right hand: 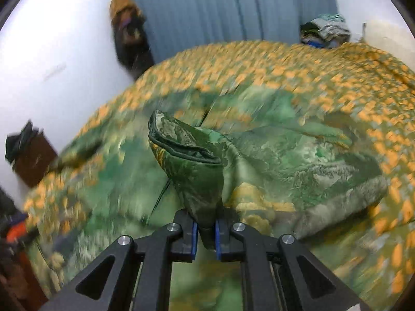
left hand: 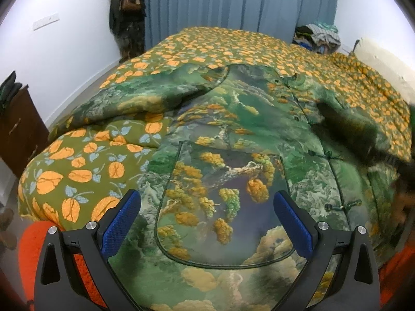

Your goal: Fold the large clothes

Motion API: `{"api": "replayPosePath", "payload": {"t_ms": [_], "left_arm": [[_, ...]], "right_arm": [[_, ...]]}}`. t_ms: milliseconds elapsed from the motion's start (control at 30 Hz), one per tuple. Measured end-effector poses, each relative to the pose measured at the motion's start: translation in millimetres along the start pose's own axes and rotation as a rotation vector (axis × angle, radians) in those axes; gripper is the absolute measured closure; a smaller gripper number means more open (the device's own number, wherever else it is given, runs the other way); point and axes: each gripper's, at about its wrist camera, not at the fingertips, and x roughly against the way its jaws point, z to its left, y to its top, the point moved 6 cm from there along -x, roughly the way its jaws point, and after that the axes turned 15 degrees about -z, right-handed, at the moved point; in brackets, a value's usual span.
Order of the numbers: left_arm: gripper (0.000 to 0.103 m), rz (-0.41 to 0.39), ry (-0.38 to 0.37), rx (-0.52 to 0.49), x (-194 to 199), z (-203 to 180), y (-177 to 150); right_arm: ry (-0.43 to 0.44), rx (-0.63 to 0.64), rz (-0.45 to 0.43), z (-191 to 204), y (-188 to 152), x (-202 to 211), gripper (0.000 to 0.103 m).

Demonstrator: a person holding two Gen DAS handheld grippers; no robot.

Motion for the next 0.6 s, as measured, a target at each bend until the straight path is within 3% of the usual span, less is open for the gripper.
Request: {"api": "replayPosePath", "payload": {"t_ms": [33, 100, 133, 200, 333, 400, 467, 600], "left_arm": [[0.001, 0.003, -0.004, 0.003, 0, -1, 0], [0.001, 0.010, -0.036, 0.013, 1, -5, 7], [0.001, 0.011, -0.068, 0.024, 3, -9, 13], [0.001, 0.023, -0.153, 0.056, 7, -20, 25], [0.001, 0.143, -0.455, 0.141, -1, -68, 50], [0.001, 0.299, -0.634, 0.173, -24, -113, 51], [0.002, 0.382, -0.679, 0.162, -51, -148, 46], [0.021, 0.437, -0.597, 0.058, -115, -189, 34]], "right_arm": [[0.007, -0.001, 0.019, -1, -3, -2, 0.080], [0.066, -0.021, 0.061, 9, -18, 1, 0.043], [0.085, -0.026, 0.056, 11, -20, 9, 0.037], [0.100, -0.010, 0.049, 14, -20, 28, 0.035], [0.103, 0.002, -0.001, 8, -20, 70, 0.035], [0.084, -0.009, -0.024, -1, -20, 83, 0.034], [0.068, -0.032, -0.040, -10, -21, 86, 0.034], [0.047, -0.118, -0.061, -28, -16, 86, 0.034]]}}
